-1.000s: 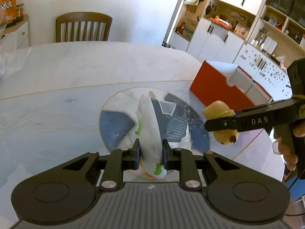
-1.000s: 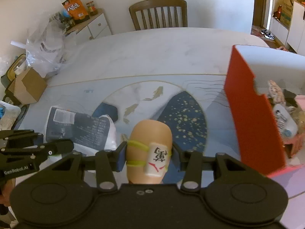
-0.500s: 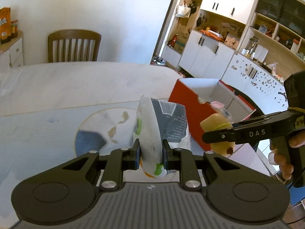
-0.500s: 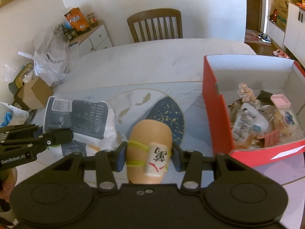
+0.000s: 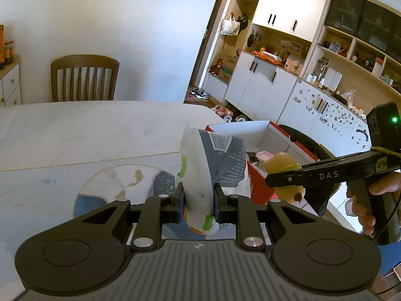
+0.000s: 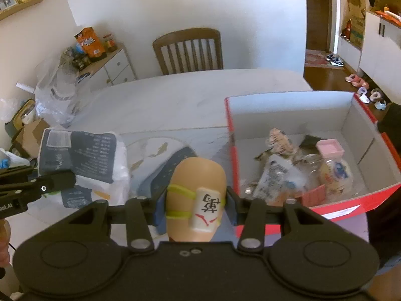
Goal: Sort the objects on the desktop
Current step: 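Lift the snack bag and orange bottle and carry them over the shoebox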
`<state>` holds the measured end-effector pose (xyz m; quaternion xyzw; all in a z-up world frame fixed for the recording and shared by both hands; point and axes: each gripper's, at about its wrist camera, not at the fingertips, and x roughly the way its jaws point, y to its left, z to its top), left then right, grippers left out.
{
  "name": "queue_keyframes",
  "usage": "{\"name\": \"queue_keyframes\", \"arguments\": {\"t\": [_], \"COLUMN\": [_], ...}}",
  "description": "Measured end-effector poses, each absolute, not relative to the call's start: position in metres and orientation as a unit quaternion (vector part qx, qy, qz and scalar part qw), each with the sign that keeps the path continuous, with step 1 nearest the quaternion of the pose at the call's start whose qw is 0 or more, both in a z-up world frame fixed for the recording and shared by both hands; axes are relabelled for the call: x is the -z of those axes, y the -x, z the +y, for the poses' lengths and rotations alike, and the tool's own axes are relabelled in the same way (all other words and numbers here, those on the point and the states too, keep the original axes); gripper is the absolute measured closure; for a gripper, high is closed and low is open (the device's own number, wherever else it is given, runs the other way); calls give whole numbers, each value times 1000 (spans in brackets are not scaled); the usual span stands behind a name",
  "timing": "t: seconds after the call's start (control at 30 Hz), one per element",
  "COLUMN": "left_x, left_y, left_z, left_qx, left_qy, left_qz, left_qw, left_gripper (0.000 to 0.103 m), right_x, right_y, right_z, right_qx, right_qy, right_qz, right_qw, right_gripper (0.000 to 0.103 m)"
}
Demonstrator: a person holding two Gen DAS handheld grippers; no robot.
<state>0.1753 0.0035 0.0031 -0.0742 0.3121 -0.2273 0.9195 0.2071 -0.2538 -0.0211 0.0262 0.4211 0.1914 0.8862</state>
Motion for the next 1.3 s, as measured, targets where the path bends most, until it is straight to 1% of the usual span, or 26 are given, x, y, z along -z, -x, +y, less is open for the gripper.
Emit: {"name": "queue_keyframes", "arguments": {"t": [0.87,1.3], "left_x": [-21,-23], "left_y": [-211,-230], "left_z": [-91,-148], "left_qx": [240,256], "left_qy": [75,47], "left_qz": [290,291], "left_qw": [923,921], "left_gripper": [82,82], "right_x": [9,13], "right_y": [-252,-271], "right_z": [-348,-385], "right_qx": [-176,-165], "right_qy": [-27,-24], "right_qz": [395,392], "right_qw": [901,905], "right_gripper": [57,58]}}
